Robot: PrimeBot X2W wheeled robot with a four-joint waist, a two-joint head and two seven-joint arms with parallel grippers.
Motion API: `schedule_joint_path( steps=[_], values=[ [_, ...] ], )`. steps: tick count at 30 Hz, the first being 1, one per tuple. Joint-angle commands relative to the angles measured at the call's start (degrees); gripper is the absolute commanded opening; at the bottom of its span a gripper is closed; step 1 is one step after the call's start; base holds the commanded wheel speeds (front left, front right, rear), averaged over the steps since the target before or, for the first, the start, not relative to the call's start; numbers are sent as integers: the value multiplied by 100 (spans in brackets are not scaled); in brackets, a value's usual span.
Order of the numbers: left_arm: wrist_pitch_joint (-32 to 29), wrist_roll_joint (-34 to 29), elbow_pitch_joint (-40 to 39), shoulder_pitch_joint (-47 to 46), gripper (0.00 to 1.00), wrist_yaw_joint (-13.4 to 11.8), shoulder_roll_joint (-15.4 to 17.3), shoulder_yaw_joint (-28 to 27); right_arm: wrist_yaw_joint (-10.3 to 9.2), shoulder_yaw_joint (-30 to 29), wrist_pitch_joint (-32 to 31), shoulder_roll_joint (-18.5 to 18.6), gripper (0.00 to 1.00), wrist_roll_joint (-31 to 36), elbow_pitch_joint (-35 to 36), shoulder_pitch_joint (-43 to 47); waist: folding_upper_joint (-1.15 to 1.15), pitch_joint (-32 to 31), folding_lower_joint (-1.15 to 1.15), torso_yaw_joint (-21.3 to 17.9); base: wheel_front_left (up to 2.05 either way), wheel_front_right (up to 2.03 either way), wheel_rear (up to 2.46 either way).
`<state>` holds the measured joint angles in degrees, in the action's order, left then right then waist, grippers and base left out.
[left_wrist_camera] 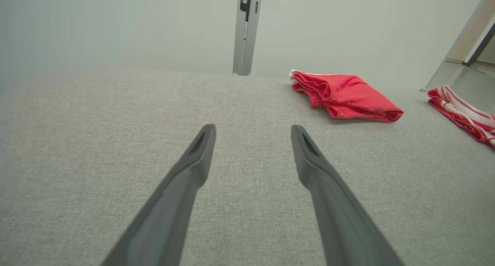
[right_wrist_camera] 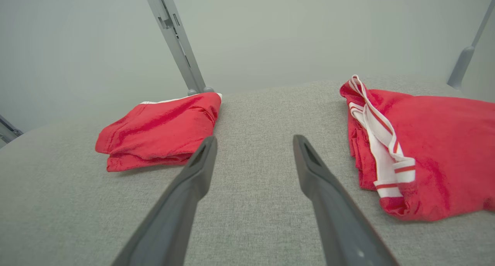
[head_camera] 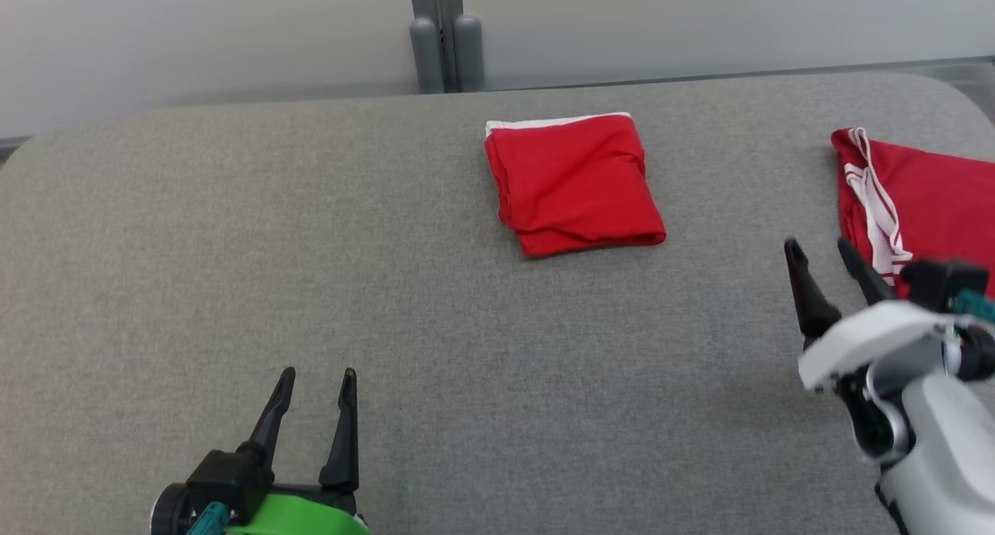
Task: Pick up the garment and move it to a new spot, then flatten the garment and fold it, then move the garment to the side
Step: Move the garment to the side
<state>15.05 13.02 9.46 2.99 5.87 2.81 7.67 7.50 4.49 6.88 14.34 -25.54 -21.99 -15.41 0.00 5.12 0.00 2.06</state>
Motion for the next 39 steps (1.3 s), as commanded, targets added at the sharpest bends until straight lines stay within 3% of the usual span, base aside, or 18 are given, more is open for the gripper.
schedule_joint_path(
  steps=[1,6,10,20,29,30,31,34,39],
  values=[
    [14,29,30,-145,100,14,19,54,-2,97,-320,60,100,-269,-98,-431,0,588,0,487,0,0,0],
    [14,186,82,-337,100,-20,17,394,-2,261,-1363,150,100,-894,-775,-1565,0,951,0,856,0,0,0],
    [14,297,23,-403,100,-87,17,679,-2,353,-1781,146,100,-1015,-1391,-2131,0,1135,0,1140,0,0,0],
    [14,294,-87,-590,100,-157,16,1218,-2,-117,-1715,177,100,-782,-2988,-3092,0,1413,0,1640,0,0,0],
    [14,222,-83,-471,100,-201,16,1370,-2,-252,-1667,-42,100,-1000,-3736,-3405,0,1455,0,1708,0,0,0],
    [14,222,-92,-461,100,-225,17,1354,-2,-270,-1623,-76,33,-1019,-3809,-3437,0,1474,0,1672,0,0,0],
    [14,225,-107,-470,100,-235,17,1337,-2,-287,-1561,-94,0,-1036,-3836,-3481,0,1496,0,1639,0,0,0],
    [14,258,-97,-492,100,-291,17,1279,-2,-199,-1416,-124,0,-1080,-3764,-3579,0,1494,0,1463,0,0,0],
    [14,251,-42,-468,100,-284,17,1120,-2,83,-1331,143,0,-1126,-3366,-3562,0,1385,0,1010,0,0,0]
  ],
)
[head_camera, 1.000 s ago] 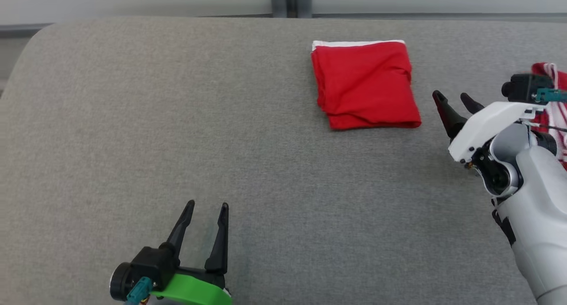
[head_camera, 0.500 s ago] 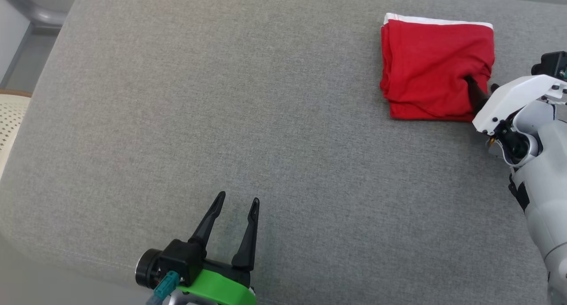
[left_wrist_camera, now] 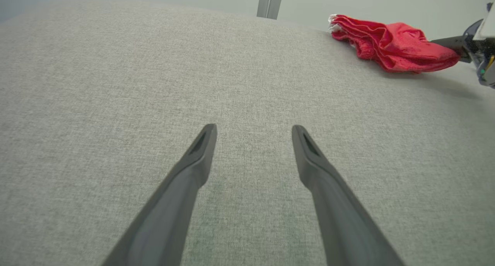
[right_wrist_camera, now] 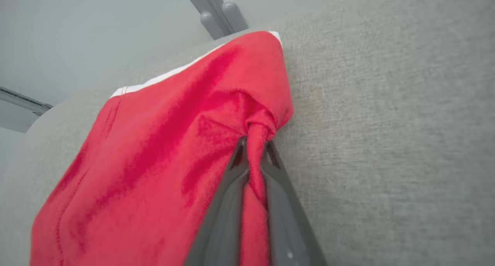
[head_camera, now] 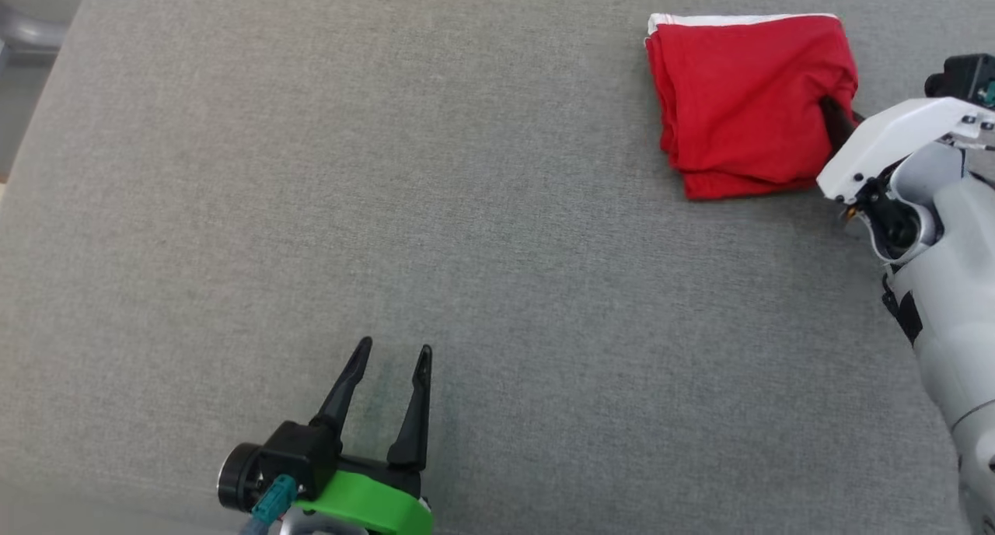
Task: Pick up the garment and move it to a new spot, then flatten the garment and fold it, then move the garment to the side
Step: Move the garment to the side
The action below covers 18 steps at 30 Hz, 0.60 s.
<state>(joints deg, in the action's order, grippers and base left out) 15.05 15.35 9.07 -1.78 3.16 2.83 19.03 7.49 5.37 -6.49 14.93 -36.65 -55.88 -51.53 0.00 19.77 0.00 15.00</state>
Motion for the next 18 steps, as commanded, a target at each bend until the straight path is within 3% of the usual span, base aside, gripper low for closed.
schedule_joint_path(
  steps=[1,9,13,18],
  values=[
    [14,30,-2,2,100,-12,15,-54,-1,95,-56,155,0,-21,150,81,0,-103,0,-408,0,0,0],
    [13,237,-102,-317,100,65,16,-302,-1,396,-1066,1211,0,-294,1414,231,0,101,0,-1071,0,0,0],
    [14,288,-82,-373,100,93,16,-290,-1,147,-1590,1794,0,-370,1741,419,0,216,0,-1200,0,0,0],
    [14,311,-18,-255,100,125,17,-311,-1,-452,-1953,2111,0,-176,1661,588,0,310,0,-1307,0,0,0]
  ],
)
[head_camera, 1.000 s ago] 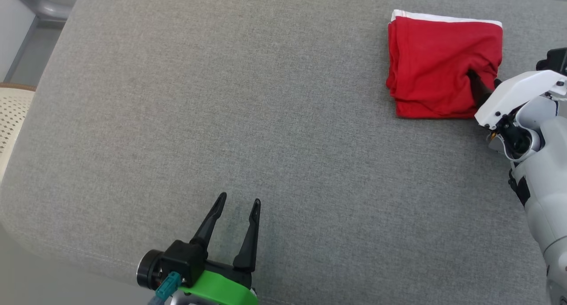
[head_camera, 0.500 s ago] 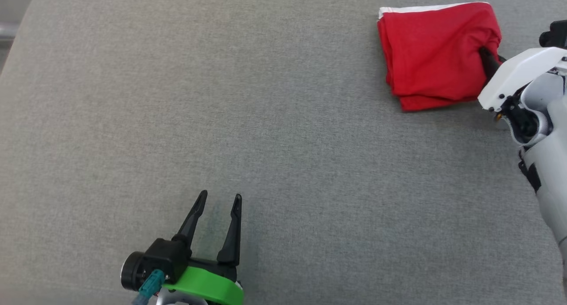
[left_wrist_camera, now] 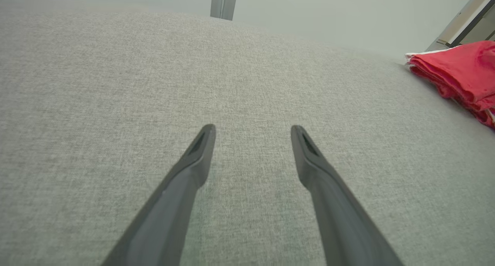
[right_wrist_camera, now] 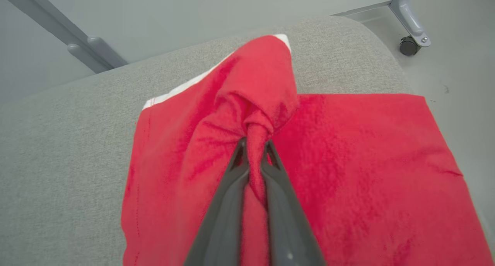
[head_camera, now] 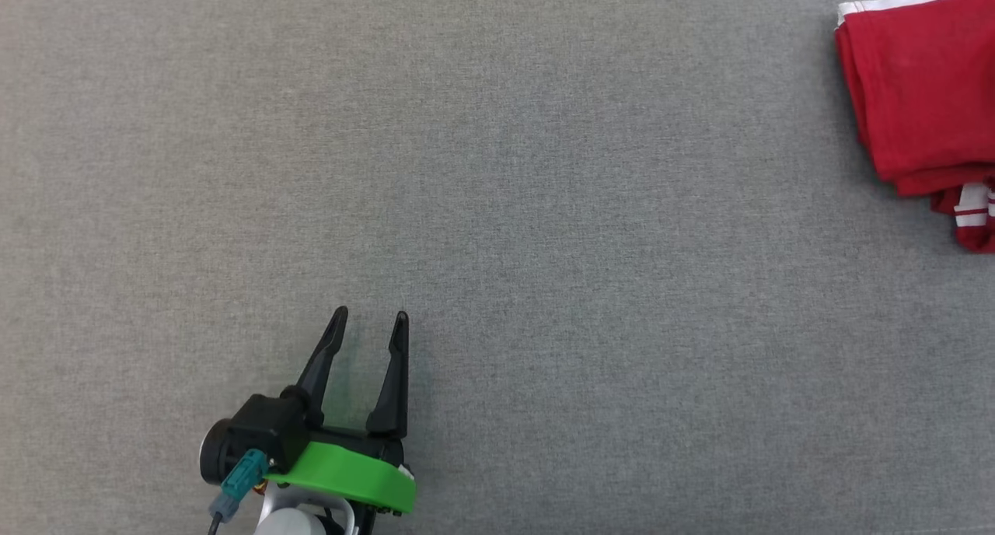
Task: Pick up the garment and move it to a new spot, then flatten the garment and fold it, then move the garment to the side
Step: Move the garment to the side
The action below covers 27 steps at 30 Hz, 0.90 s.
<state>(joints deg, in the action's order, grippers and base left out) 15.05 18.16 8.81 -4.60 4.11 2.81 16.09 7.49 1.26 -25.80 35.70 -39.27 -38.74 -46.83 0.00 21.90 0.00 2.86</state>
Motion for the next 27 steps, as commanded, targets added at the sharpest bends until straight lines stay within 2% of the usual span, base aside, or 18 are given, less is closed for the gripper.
schedule_joint_path(
  steps=[1,2,3,4,5,6,7,10,15,20,24,27],
  values=[
    [14,33,32,38,100,38,19,-3,-2,-125,-58,83,0,210,-138,141,0,105,0,-95,0,0,0],
    [14,36,63,38,100,51,19,24,-2,-209,-100,101,0,374,-237,171,0,99,0,-83,0,0,0],
    [15,39,80,35,100,57,19,42,-2,-296,-101,93,7,501,-319,180,0,93,0,-73,0,0,0],
    [14,48,106,29,100,69,21,52,-1,-445,-45,110,29,681,-459,194,0,85,0,-61,0,0,0],
    [14,52,128,18,100,73,23,54,-1,-530,-7,73,35,838,-557,199,0,81,0,-54,0,0,0],
    [14,59,144,5,100,77,22,50,-1,-621,94,37,47,1067,-668,211,0,78,0,-49,0,0,0],
    [14,68,157,-9,100,80,22,39,-1,-732,259,60,100,1335,-749,201,0,76,0,-44,0,0,0],
    [14,38,212,-22,100,75,20,-16,-3,-1048,918,40,100,2353,-981,210,0,15,0,-23,0,0,0],
    [14,10,270,50,100,81,20,-169,-4,-1551,1735,-173,100,3528,-975,315,0,-179,0,-49,0,0,0],
    [14,65,194,296,100,-21,20,-363,-4,-1834,2849,-708,100,3945,-403,863,0,-733,0,-63,0,0,0],
    [14,3,116,577,100,-199,23,-551,-4,-1642,3704,-1159,100,4030,300,1729,0,-1255,0,-65,0,0,0],
    [14,-66,77,827,100,-315,20,-742,-3,-1291,4013,-1641,100,3916,931,2601,0,-1651,0,-90,0,0,0]
  ],
)
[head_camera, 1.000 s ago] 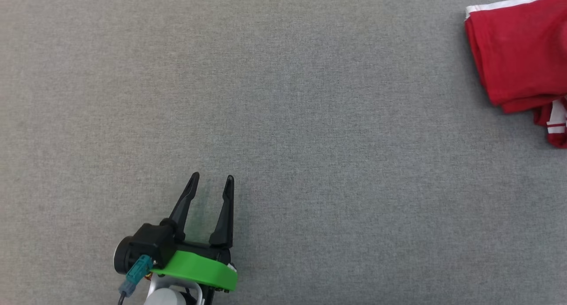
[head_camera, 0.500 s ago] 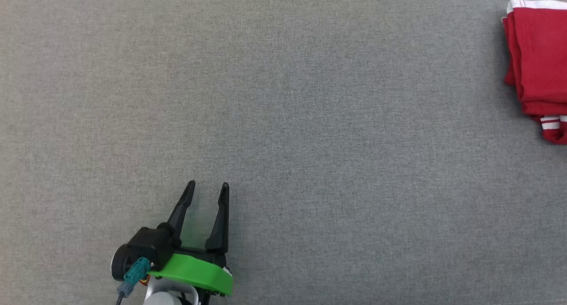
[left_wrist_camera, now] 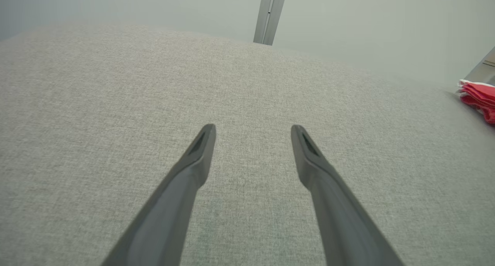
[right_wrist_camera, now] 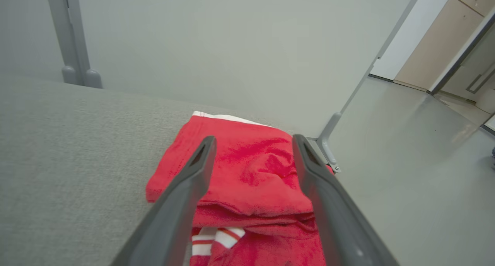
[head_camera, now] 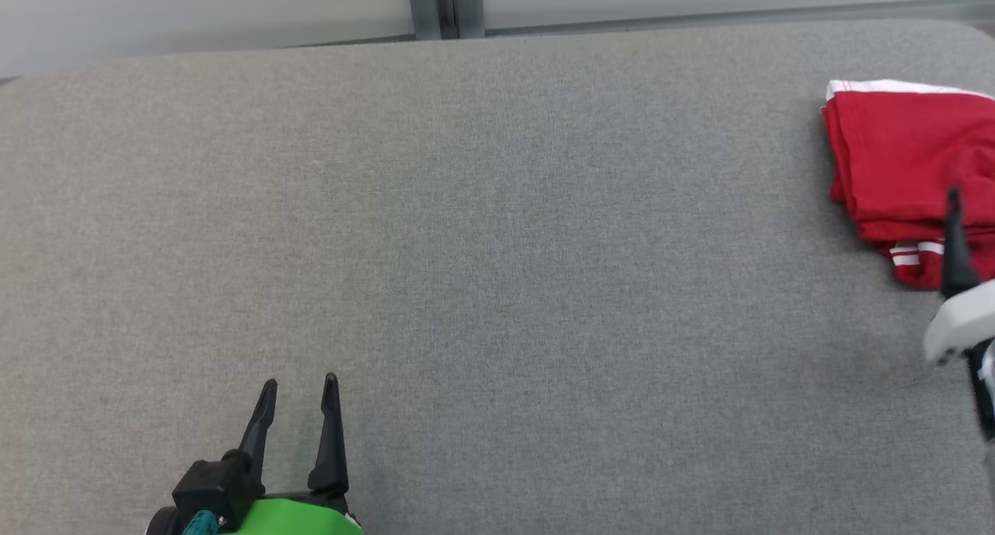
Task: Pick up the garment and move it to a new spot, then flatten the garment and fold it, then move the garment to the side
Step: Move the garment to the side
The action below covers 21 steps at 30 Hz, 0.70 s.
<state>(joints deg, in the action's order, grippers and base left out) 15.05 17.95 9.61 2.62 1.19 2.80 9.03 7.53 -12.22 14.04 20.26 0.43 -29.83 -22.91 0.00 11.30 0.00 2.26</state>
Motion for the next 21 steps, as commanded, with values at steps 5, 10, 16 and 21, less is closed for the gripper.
schedule_joint_path(
  steps=[5,10,16,21],
  values=[
    [14,-208,10,428,100,3,22,-358,-8,537,115,-725,100,-200,1020,1418,0,-1006,0,-81,0,0,0],
    [14,-335,76,616,100,85,19,-769,-8,1139,116,-1271,100,-109,1733,2410,0,-1176,0,-169,0,0,0],
    [14,-321,175,700,100,71,21,-1095,-8,1432,117,-1544,100,0,1998,2874,0,-1268,0,-136,0,0,0],
    [14,-294,306,646,100,266,22,-1001,-8,1185,118,-1665,100,76,2108,2967,0,-1313,0,-2,0,0,0]
  ],
)
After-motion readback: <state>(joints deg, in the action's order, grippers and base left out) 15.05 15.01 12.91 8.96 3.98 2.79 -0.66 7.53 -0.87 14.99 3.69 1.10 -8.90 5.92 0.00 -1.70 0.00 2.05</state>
